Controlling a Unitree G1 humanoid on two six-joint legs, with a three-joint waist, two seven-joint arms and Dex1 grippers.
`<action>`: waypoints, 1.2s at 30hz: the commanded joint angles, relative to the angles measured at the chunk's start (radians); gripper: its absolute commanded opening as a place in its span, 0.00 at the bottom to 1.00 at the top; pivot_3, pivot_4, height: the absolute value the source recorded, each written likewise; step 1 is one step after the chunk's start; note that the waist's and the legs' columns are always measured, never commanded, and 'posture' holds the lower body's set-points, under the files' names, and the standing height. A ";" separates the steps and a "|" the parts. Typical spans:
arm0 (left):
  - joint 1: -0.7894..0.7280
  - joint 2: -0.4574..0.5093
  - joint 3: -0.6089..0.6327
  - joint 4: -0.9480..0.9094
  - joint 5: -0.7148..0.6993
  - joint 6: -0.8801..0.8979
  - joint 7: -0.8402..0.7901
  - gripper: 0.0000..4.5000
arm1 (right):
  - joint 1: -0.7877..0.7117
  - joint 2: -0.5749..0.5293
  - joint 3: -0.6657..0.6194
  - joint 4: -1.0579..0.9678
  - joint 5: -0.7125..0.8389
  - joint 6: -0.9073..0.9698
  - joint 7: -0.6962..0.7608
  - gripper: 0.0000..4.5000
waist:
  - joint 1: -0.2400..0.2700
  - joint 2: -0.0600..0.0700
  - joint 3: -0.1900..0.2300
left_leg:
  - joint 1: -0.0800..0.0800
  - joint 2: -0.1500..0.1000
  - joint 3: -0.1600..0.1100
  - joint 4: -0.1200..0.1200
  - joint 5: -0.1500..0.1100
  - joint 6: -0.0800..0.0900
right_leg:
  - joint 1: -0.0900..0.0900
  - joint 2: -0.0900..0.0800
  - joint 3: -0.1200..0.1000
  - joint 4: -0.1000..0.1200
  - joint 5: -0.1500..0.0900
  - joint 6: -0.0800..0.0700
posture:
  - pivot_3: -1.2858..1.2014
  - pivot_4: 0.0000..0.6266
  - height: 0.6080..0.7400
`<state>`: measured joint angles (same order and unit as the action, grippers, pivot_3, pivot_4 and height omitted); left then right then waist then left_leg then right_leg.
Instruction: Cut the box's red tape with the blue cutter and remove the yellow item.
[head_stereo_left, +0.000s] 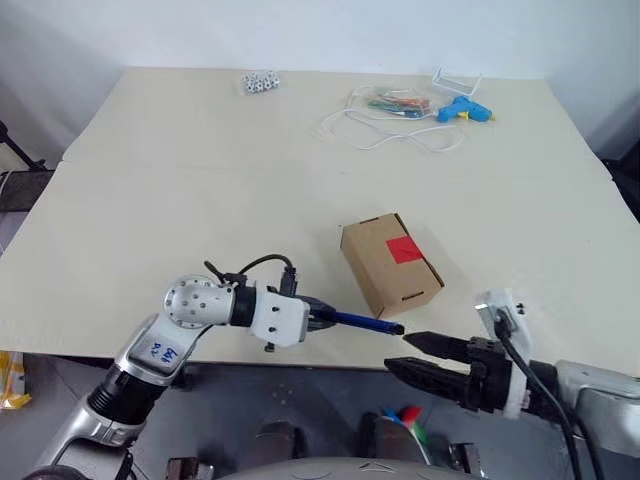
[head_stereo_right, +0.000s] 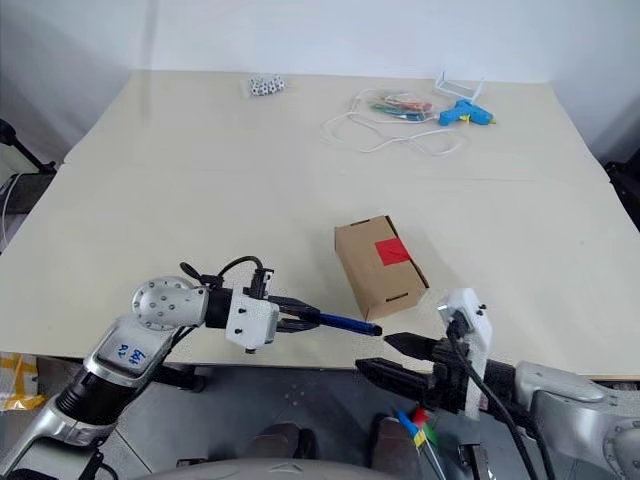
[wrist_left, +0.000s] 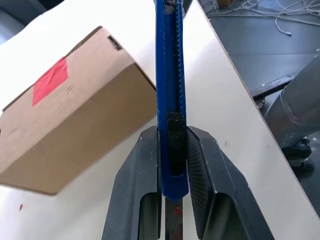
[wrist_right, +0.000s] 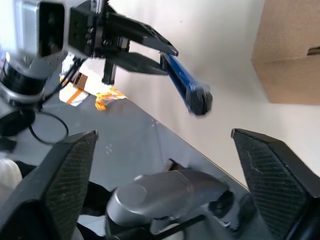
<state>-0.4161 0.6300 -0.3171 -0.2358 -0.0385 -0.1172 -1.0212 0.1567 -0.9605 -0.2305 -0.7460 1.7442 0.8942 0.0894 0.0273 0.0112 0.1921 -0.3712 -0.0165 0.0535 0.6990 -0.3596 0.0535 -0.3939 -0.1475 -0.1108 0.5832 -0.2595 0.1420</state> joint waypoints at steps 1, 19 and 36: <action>-0.033 -0.014 -0.006 0.008 0.014 -0.026 -0.002 0.09 | -0.067 0.015 0.075 -0.007 0.074 -0.048 -0.081 0.99 | 0.000 0.000 0.000 | 0.000 0.000 0.001 0.000 0.000 0.000 | 0.000 0.000 -0.001 0.000 0.000 0.000 | 0.52 0.24 1.00; -0.035 -0.041 -0.011 0.000 0.035 -0.001 0.012 0.09 | -0.249 0.047 0.234 0.066 0.027 -0.047 -0.143 0.50 | 0.000 0.000 0.000 | -0.001 -0.001 0.001 0.000 0.000 0.002 | 0.000 -0.001 -0.005 -0.001 0.000 0.000 | 0.52 0.24 1.00; -0.043 -0.047 -0.013 0.003 0.051 0.014 0.018 0.09 | -0.268 0.109 0.262 0.107 -0.028 -0.044 -0.138 0.39 | 0.000 0.000 0.000 | -0.001 -0.001 0.001 0.000 0.000 0.002 | 0.000 -0.001 -0.005 -0.001 0.000 0.000 | 0.52 0.24 1.00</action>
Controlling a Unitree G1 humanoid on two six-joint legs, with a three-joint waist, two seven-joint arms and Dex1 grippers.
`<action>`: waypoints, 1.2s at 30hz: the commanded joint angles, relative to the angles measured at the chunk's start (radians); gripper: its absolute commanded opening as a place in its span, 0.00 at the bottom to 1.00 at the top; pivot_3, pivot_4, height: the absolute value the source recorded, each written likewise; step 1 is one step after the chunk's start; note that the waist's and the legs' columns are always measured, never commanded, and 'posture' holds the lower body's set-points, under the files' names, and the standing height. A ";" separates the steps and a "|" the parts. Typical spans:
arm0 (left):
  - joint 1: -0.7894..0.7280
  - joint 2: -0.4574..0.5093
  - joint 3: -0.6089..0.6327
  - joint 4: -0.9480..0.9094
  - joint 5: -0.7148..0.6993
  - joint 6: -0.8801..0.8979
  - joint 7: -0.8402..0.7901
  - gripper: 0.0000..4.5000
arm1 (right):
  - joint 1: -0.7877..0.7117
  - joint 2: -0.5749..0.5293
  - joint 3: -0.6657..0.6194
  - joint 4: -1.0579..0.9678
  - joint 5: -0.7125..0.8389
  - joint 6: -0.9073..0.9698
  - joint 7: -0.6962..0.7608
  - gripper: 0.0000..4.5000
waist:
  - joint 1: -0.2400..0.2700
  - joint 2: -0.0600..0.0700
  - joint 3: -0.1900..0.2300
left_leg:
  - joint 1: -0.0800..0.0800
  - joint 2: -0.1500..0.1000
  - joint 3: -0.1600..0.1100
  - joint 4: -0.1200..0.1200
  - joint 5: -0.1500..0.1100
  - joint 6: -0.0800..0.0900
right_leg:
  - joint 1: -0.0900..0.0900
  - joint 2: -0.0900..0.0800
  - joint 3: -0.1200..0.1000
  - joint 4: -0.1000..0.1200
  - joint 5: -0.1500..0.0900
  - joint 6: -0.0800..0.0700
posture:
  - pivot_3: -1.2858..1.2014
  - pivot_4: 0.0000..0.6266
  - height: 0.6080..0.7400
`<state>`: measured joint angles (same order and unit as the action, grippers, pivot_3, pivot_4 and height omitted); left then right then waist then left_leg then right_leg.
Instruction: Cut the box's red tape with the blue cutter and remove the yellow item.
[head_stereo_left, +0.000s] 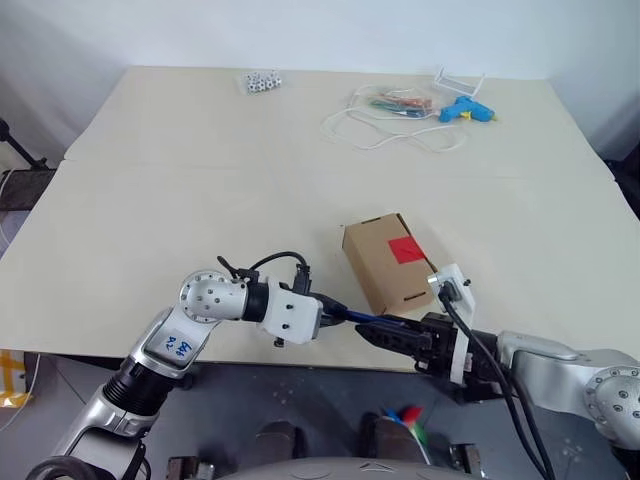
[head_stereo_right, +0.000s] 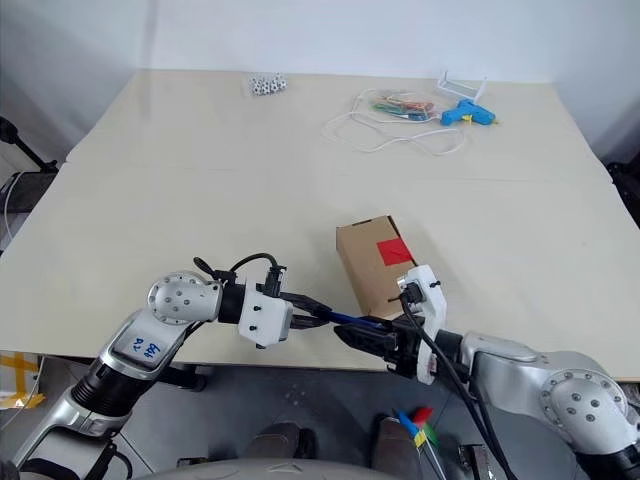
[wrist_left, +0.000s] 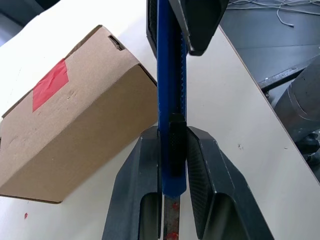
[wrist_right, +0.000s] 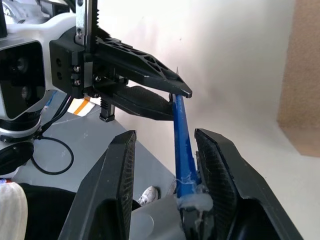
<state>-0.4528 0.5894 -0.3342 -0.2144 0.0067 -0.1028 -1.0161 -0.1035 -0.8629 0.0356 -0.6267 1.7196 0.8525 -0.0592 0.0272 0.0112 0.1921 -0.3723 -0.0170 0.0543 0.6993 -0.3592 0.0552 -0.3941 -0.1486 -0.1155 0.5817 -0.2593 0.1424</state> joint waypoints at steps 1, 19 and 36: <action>-0.006 -0.007 0.004 -0.020 0.007 0.002 0.014 0.09 | -0.007 0.015 -0.004 -0.010 -0.007 -0.001 0.011 0.34 | 0.000 0.000 0.000 | 0.000 0.000 0.000 0.000 0.000 0.000 | 0.000 0.000 0.000 0.000 0.000 0.000 | 0.52 0.24 1.00; 0.019 0.024 0.038 -0.082 -0.092 0.108 -0.048 0.16 | 0.029 0.041 -0.036 -0.011 -0.031 0.031 0.106 0.04 | -0.001 0.000 0.000 | 0.000 0.000 0.000 0.000 0.000 0.000 | 0.000 0.000 0.002 0.000 0.000 0.000 | 0.52 0.24 1.00; -0.061 0.176 0.287 0.245 -0.339 0.425 -0.155 0.36 | 0.755 -0.152 -1.228 -0.017 -0.159 0.331 0.728 0.04 | 0.035 0.000 0.000 | -0.002 0.000 -0.001 0.000 -0.003 0.003 | 0.002 0.001 0.003 -0.006 0.000 0.001 | 0.52 0.24 1.00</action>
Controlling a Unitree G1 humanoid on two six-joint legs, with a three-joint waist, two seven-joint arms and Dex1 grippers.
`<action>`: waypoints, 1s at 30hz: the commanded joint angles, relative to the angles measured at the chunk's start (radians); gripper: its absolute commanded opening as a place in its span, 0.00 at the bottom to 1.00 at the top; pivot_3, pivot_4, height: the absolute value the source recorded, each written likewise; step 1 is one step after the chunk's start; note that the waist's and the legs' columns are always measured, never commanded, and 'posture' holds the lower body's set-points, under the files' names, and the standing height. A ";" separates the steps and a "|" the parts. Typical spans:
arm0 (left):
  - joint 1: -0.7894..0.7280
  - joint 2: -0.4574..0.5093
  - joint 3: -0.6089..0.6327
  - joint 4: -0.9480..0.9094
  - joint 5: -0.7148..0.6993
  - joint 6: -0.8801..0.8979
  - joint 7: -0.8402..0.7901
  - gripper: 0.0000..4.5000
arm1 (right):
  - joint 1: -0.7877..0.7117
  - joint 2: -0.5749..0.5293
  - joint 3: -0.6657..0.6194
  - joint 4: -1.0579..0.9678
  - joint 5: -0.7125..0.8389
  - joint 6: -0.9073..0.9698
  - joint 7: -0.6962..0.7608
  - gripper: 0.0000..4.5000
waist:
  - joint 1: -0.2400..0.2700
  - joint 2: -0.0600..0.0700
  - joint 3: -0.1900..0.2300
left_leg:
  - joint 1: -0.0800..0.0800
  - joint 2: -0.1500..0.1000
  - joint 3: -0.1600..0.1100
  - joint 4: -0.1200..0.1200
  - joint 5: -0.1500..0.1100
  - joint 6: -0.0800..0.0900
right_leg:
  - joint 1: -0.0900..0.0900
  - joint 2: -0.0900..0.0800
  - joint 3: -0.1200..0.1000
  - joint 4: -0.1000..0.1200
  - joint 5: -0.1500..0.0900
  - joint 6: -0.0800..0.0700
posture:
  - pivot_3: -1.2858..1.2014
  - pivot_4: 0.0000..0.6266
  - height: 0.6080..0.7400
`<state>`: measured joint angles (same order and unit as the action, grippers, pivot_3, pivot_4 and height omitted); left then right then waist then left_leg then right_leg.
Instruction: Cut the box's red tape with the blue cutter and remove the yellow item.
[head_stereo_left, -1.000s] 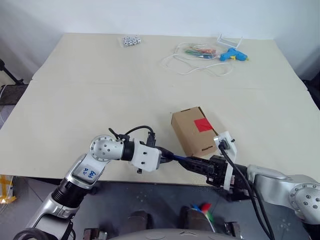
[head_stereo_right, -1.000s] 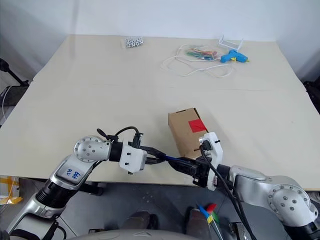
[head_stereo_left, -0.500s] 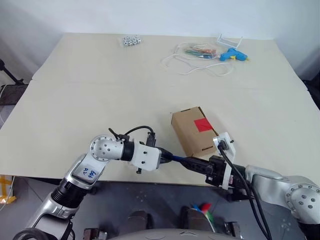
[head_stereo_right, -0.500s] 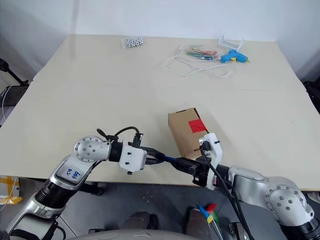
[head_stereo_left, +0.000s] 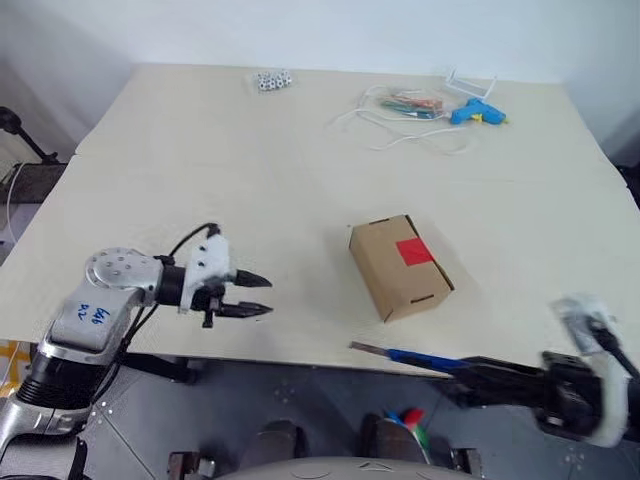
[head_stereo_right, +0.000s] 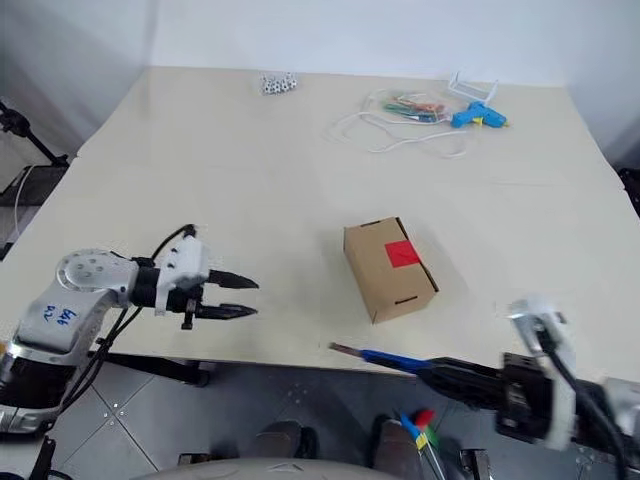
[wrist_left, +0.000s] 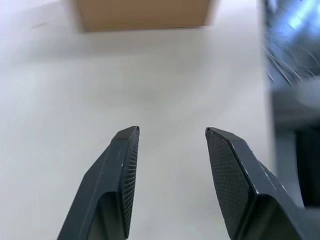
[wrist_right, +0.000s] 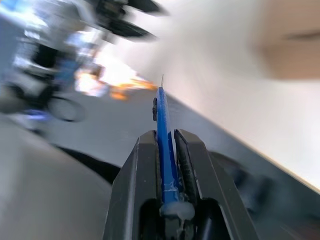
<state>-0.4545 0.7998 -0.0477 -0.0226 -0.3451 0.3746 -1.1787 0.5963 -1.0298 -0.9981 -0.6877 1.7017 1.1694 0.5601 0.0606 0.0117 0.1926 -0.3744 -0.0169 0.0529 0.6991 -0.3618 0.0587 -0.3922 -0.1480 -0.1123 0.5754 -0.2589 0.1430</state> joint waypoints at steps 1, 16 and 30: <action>-0.085 -0.056 -0.011 0.068 0.014 -0.057 0.008 0.31 | 0.072 0.014 -0.243 0.064 -0.180 0.008 0.136 0.04 | 0.007 0.000 0.000 | 0.000 0.000 0.000 0.000 0.000 0.000 | 0.000 0.000 0.001 0.000 0.000 0.000 | 0.52 0.24 1.00; -0.581 -0.518 -0.199 0.538 0.194 -0.252 0.092 0.00 | -0.410 -0.448 0.110 0.210 0.062 -0.097 -0.491 0.04 | -0.007 -0.001 0.000 | -0.001 -0.002 0.009 0.000 -0.002 0.002 | -0.005 -0.001 -0.009 0.000 0.002 0.003 | 0.52 0.24 1.00; -0.609 -0.658 -0.281 0.655 0.358 -0.285 0.186 0.00 | -0.764 -0.570 0.591 0.214 0.222 -0.313 -0.767 0.04 | -0.003 -0.002 0.001 | -0.013 -0.001 0.001 0.010 -0.002 0.003 | -0.006 -0.002 -0.023 -0.002 0.002 0.004 | 0.52 0.24 1.00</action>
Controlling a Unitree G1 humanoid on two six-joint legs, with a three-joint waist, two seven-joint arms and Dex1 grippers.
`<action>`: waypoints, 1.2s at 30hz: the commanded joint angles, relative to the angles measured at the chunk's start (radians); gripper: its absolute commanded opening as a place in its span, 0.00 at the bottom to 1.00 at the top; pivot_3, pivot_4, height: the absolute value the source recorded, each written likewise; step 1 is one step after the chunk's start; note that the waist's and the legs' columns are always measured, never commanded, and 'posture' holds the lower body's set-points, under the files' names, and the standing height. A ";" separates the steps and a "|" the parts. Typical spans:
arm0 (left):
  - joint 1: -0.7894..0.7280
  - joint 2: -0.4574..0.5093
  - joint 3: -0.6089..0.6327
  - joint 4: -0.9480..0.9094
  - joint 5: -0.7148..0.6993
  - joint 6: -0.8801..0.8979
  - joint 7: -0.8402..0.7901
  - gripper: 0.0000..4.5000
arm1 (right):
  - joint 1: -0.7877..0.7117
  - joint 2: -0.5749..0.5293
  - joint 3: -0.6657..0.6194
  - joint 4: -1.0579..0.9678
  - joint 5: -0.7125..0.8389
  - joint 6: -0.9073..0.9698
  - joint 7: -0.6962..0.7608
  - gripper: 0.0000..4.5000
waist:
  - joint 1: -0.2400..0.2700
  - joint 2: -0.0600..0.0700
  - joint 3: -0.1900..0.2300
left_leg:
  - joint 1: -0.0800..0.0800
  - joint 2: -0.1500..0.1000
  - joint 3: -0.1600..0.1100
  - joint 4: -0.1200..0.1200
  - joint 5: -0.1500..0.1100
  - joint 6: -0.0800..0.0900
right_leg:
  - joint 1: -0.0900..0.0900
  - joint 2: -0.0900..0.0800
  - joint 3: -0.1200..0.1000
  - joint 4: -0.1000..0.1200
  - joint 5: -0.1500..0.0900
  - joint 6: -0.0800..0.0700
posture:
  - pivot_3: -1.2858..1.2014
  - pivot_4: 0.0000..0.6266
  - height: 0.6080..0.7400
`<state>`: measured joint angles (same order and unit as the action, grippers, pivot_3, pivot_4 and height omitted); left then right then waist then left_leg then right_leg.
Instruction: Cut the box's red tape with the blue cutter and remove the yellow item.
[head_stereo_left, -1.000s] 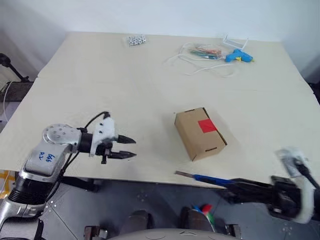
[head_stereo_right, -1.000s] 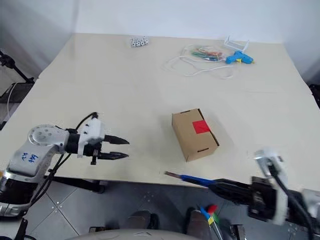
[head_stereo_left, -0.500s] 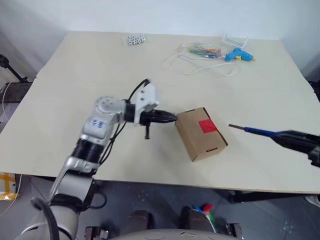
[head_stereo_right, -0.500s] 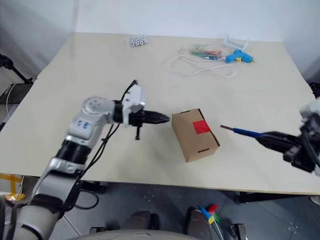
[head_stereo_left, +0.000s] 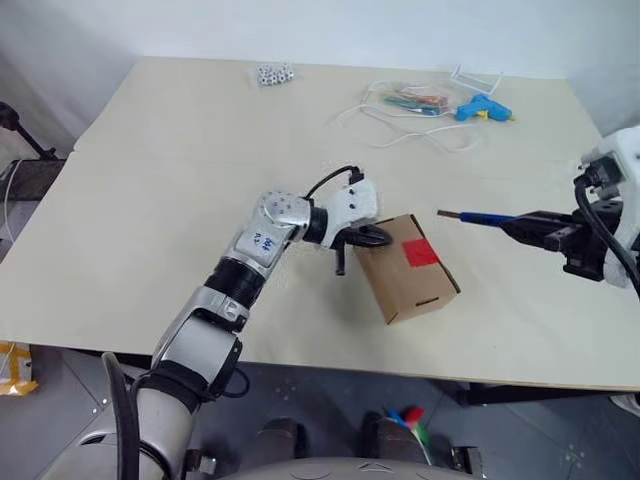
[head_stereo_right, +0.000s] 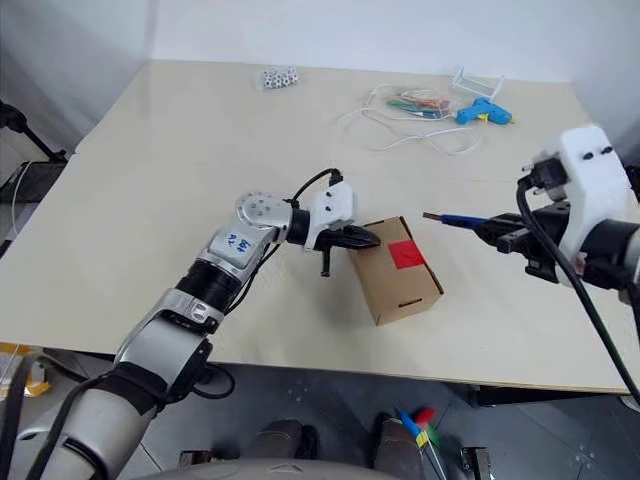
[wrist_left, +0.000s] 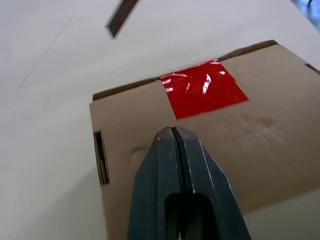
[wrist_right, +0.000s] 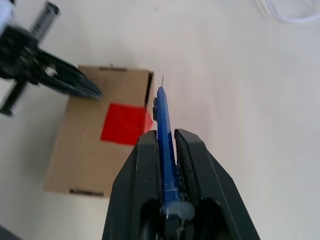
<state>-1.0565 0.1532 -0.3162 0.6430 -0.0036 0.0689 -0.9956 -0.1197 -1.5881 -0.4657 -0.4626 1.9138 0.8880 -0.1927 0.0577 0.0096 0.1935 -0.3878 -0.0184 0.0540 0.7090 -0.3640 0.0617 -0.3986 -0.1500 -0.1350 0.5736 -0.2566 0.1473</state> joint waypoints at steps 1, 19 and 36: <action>-0.005 -0.013 -0.012 -0.014 0.017 0.025 -0.001 0.00 | -0.070 -0.008 0.085 -0.013 0.006 -0.034 -0.018 0.04 | -0.001 0.000 0.000 | -0.001 0.000 -0.001 0.001 0.000 0.000 | 0.000 0.000 0.000 0.000 0.000 0.000 | 0.52 0.24 1.00; 0.022 0.006 -0.029 -0.091 0.030 0.112 -0.022 0.00 | -0.240 0.162 0.283 0.006 -0.089 0.029 -0.079 0.04 | -0.004 0.000 0.000 | -0.003 0.000 -0.001 0.008 0.000 0.001 | 0.000 0.000 0.000 0.003 0.000 0.000 | 0.52 0.24 1.00; 0.035 0.018 -0.034 -0.119 0.030 0.136 -0.029 0.00 | -0.191 0.189 0.191 0.032 -0.120 0.109 -0.032 0.04 | -0.002 0.000 0.000 | -0.002 0.000 -0.001 0.009 0.000 0.001 | 0.000 0.000 0.001 0.005 0.000 -0.001 | 0.52 0.24 1.00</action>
<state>-1.0388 0.1666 -0.3350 0.5428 0.0125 0.1991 -1.0183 -0.3148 -1.4005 -0.2434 -0.4239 1.7854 0.9863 -0.2283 0.0555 0.0098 0.1933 -0.3900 -0.0179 0.0533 0.7182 -0.3643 0.0629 -0.3981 -0.1499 -0.1341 0.5784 -0.2562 0.1467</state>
